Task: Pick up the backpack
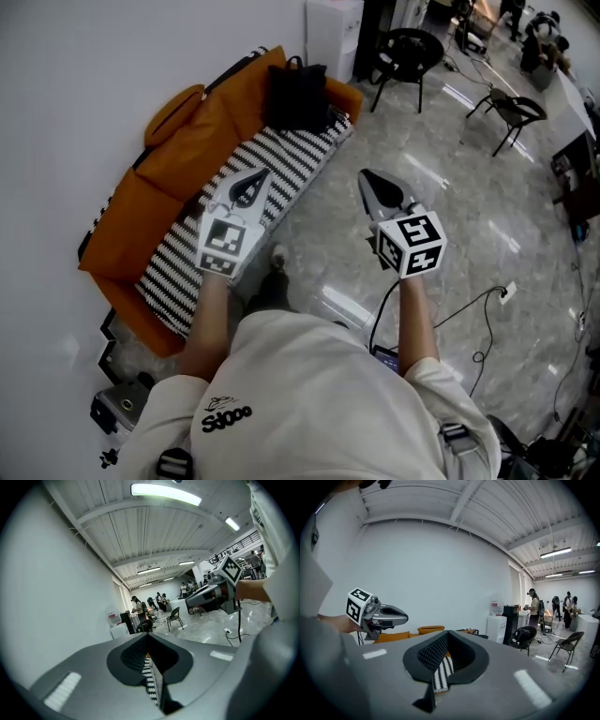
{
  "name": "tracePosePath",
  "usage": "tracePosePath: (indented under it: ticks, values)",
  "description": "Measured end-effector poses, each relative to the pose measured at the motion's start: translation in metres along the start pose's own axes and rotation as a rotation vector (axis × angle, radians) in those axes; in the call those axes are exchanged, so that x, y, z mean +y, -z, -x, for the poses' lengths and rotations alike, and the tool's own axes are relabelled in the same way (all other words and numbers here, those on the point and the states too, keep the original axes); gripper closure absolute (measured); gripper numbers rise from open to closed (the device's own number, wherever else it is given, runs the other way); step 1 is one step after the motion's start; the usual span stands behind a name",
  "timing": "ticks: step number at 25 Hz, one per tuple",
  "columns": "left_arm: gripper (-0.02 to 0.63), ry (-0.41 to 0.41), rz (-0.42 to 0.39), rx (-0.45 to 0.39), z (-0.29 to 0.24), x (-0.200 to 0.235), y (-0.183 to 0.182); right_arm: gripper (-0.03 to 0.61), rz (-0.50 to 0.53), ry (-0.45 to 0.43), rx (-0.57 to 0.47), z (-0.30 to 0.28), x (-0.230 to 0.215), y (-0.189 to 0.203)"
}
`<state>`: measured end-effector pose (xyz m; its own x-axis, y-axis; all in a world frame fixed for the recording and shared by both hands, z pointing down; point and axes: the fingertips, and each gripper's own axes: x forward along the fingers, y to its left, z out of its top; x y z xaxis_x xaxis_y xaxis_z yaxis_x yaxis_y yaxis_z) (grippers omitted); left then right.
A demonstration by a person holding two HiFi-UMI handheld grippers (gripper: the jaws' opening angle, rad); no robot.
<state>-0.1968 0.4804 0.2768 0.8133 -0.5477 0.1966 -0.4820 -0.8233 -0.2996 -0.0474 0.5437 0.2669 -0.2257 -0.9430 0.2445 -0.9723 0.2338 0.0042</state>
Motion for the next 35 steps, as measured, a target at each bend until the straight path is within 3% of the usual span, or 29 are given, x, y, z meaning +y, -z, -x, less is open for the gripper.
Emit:
tracePosePath:
  ticks: [6,19,27,35]
  values:
    - [0.603,0.028,0.017,0.004,-0.053,0.033,0.023,0.577,-0.032,0.017,-0.01,-0.046,-0.032,0.002]
    - [0.603,0.11,0.007,0.002,-0.206,0.161,0.033,0.577,-0.037,0.06,0.041,-0.208,-0.114,-0.039]
    - [0.603,0.13,0.041,0.02,-0.268,0.22,0.054,0.575,0.008,0.097,0.122,-0.285,-0.149,-0.052]
    - [0.603,0.158,0.073,0.038,-0.317,0.259,0.077,0.575,-0.046,0.105,0.105,-0.339,-0.178,-0.061]
